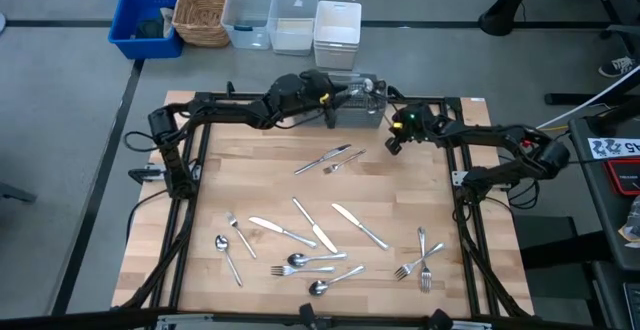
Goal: Sort silverware
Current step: Adjust the silver spoon in the dishwasher utensil holder
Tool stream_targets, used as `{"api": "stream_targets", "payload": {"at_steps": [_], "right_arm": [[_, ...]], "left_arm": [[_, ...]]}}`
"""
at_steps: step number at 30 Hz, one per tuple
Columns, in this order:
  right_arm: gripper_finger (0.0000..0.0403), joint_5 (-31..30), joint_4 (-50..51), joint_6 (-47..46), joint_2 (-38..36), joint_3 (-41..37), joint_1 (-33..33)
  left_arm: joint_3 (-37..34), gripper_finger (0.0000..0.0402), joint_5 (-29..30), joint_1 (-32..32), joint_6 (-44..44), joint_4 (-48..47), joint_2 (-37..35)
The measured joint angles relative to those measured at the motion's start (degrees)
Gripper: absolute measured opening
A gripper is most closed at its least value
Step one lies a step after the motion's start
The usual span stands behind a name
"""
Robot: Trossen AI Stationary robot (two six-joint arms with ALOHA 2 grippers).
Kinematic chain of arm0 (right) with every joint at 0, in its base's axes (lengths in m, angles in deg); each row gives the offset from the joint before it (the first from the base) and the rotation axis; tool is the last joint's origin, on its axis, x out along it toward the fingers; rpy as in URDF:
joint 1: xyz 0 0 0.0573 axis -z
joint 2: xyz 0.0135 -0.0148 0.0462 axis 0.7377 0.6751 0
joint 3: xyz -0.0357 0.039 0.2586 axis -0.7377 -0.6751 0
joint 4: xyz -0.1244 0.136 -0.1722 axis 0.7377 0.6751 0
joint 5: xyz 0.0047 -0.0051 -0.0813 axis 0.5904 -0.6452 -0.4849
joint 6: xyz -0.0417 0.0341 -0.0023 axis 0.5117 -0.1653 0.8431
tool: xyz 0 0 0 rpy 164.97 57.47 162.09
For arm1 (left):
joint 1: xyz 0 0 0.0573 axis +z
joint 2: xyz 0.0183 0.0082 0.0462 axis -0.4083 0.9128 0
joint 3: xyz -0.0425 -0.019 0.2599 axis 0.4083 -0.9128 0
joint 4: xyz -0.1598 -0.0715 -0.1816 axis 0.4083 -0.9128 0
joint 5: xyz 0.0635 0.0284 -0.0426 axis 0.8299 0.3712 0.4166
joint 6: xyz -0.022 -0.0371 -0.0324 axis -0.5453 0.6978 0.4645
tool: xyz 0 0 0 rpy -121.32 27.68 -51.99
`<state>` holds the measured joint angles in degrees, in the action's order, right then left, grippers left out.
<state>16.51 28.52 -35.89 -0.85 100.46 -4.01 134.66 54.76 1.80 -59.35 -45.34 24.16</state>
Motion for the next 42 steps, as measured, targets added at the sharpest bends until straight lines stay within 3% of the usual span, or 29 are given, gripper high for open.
{"api": "stream_targets", "payload": {"at_steps": [9,17,30,42], "right_arm": [[0.0013,-0.45,-1.93,0.22,2.08,0.15,0.00],[0.0013,-0.57,-4.13,0.25,2.18,0.04,0.00],[0.0014,-0.64,-4.32,1.49,2.18,0.04,0.00],[0.0014,-0.64,-4.32,1.53,2.16,0.04,0.00]], "left_arm": [[9.97,0.0132,-0.09,-0.38,-3.58,-0.15,10.31],[20.66,0.0132,-3.89,3.75,-8.69,-14.19,16.54],[21.92,0.0132,-13.48,6.67,-20.96,-16.65,16.70],[28.99,0.0132,-13.57,5.97,-32.71,-27.86,16.75]]}}
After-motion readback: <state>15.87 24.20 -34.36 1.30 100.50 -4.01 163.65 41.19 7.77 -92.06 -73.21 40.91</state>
